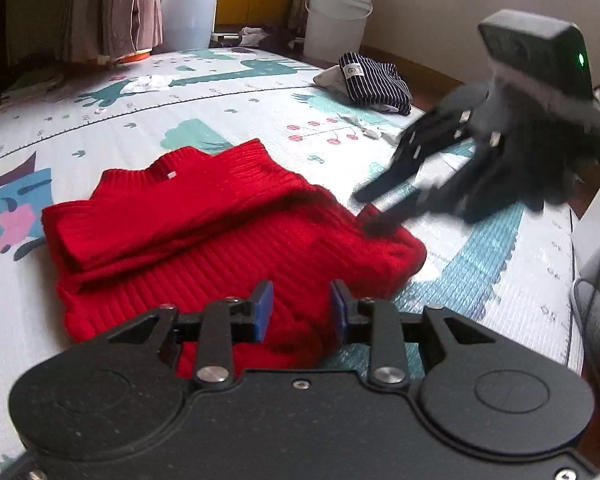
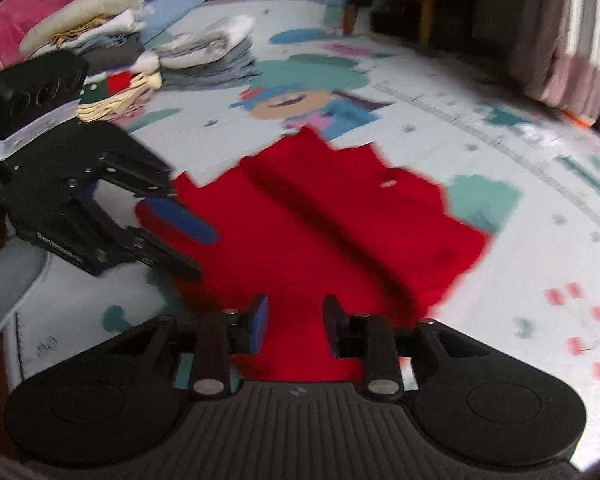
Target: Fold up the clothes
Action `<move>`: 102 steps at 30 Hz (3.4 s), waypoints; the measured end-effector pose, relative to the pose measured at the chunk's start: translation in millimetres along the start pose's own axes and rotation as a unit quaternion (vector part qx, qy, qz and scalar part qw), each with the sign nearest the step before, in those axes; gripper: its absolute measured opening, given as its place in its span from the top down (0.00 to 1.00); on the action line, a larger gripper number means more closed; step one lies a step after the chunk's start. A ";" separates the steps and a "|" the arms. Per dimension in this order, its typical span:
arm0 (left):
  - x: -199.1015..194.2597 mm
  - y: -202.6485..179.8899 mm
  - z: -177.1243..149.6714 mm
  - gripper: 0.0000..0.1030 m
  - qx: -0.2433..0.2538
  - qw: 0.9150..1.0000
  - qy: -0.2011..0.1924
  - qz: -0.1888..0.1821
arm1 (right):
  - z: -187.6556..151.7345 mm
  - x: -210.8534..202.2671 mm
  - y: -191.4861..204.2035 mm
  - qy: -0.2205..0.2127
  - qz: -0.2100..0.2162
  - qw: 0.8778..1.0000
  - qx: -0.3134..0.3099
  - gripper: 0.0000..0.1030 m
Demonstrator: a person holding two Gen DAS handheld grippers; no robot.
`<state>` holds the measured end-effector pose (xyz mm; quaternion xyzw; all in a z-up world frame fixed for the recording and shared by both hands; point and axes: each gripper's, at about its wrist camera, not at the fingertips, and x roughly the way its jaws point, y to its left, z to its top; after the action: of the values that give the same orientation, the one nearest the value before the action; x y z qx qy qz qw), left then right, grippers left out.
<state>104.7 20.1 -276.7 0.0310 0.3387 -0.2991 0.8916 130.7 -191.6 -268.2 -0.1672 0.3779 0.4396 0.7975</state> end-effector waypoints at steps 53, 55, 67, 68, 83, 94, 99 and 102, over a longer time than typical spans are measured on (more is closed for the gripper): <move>-30.0 52.2 -50.7 0.59 0.028 0.996 0.030 0.078 | -45.4 10.9 -13.8 0.005 -0.060 0.998 -0.023 0.52; -42.6 40.3 -45.1 0.55 0.072 0.994 0.005 0.076 | -46.5 -2.0 0.1 -0.023 -0.071 0.995 -0.071 0.50; -25.8 -27.3 -102.7 0.54 0.483 0.867 0.050 0.114 | -86.6 19.3 69.0 0.025 -0.128 0.922 -0.365 0.51; -25.3 -26.5 -104.2 0.54 0.490 0.862 0.050 0.119 | -86.4 20.2 66.9 0.029 -0.127 0.924 -0.360 0.51; -14.2 -12.7 -76.7 0.53 0.479 0.868 0.103 0.076 | -57.5 18.0 10.9 0.078 0.004 0.971 -0.225 0.49; -20.0 -24.2 -107.9 0.49 0.585 0.799 0.059 0.129 | -31.0 26.2 -49.0 0.101 0.110 0.989 -0.010 0.50; -23.2 -26.1 -127.7 0.49 0.627 0.763 0.034 0.155 | -33.6 26.3 -74.1 0.096 0.145 0.982 0.072 0.57; -25.7 -27.9 -132.9 0.49 0.626 0.762 0.028 0.163 | -35.5 25.4 -76.3 0.093 0.151 0.981 0.079 0.57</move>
<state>-3.7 44.8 -358.7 0.6459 0.0910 -0.2933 0.6990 186.0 -240.8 -315.6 -0.0850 0.5048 0.5064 0.6939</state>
